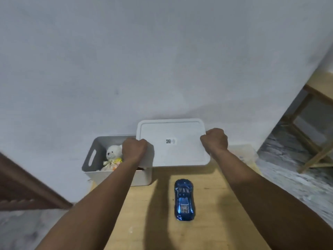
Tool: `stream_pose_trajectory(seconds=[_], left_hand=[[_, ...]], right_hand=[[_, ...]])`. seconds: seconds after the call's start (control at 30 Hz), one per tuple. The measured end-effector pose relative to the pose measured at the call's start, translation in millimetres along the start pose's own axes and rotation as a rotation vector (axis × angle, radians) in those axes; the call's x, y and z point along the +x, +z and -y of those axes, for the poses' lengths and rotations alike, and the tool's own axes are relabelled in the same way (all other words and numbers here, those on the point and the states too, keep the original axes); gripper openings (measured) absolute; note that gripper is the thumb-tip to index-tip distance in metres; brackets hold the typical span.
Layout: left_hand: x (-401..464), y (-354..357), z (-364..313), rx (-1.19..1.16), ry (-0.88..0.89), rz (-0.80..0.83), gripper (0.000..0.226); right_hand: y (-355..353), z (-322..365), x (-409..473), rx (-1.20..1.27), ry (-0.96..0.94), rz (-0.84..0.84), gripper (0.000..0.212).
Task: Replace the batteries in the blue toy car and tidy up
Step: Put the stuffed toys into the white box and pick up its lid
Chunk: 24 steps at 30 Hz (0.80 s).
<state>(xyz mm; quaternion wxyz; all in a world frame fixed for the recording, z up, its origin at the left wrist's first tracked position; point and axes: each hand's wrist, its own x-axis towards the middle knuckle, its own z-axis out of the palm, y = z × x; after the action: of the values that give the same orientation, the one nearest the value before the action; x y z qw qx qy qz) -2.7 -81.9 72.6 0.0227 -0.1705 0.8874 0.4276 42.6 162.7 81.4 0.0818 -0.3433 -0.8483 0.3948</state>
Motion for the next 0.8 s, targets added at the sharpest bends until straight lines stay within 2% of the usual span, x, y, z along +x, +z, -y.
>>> stream_pose_trajectory(seconds=[0.07, 0.2, 0.27, 0.37, 0.47, 0.6, 0.8], left_hand=[[19, -23, 14, 0.046, -0.019, -0.006, 0.022], [51, -67, 45, 0.066, -0.020, -0.031, 0.030], [62, -83, 61, 0.113, 0.006, -0.077, 0.033], [82, -102, 83, 0.165, -0.078, -0.105, 0.028], [93, -114, 97, 0.113, -0.117, -0.057, 0.010], [103, -116, 113, 0.087, -0.119, 0.005, 0.024], [119, -116, 129, 0.130, -0.033, 0.033, 0.010]], right_hand=[[24, 20, -8, 0.007, -0.017, 0.048, 0.007], [73, 54, -26, -0.014, -0.048, 0.155, 0.004], [96, 65, -34, -0.019, -0.061, 0.197, 0.010], [126, 80, -45, -0.048, -0.067, 0.247, 0.010], [144, 90, -54, -0.086, -0.066, 0.254, 0.003], [158, 92, -63, -0.121, -0.045, 0.239, 0.017], [165, 89, -65, -0.183, -0.017, 0.182, 0.020]])
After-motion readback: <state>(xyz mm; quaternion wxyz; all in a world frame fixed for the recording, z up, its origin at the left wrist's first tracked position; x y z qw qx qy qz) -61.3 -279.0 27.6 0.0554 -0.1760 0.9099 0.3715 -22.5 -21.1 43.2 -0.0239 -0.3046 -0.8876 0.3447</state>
